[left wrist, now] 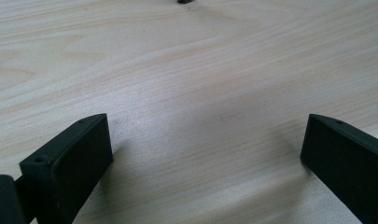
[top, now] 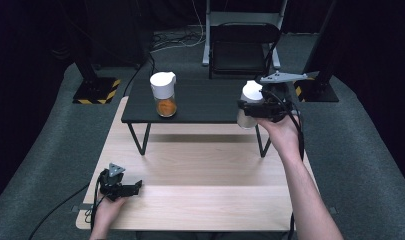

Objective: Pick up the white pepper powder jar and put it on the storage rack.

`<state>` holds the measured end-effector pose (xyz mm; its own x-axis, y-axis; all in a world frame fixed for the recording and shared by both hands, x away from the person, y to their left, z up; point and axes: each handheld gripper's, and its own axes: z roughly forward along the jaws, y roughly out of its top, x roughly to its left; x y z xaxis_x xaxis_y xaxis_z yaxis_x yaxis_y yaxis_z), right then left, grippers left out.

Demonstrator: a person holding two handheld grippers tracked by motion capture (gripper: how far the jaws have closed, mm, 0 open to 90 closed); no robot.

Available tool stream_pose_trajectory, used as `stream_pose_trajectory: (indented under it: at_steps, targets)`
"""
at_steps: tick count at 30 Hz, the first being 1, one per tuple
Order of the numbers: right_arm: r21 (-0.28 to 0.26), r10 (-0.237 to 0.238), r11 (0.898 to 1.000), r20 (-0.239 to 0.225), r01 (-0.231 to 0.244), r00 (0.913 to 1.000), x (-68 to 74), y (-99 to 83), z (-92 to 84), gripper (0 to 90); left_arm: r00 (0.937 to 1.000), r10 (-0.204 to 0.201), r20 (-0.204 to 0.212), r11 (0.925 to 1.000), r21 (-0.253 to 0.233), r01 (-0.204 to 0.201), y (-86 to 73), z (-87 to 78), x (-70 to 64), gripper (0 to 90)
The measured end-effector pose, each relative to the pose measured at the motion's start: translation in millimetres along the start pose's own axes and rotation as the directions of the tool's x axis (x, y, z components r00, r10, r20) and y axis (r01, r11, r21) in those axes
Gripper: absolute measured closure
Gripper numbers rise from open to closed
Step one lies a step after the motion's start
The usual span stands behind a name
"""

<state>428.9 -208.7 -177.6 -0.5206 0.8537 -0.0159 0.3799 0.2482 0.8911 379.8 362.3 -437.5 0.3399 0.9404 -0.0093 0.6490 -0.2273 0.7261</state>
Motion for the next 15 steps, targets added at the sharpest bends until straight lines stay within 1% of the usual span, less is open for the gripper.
stream_pose_trajectory:
  at_steps: [8,15]
  targets:
    - [0.008,0.022,1.0,0.026,-0.022,0.9994,-3.4,10.9,16.2,29.5,1.0,0.001,0.0,1.0,0.0,-0.001,0.1,0.0,0.0,1.5]
    - [0.029,0.023,0.999,0.051,-0.024,0.9984,-2.9,23.0,31.6,29.5,1.0,0.002,0.0,1.0,0.001,-0.002,0.4,0.2,-0.2,1.4]
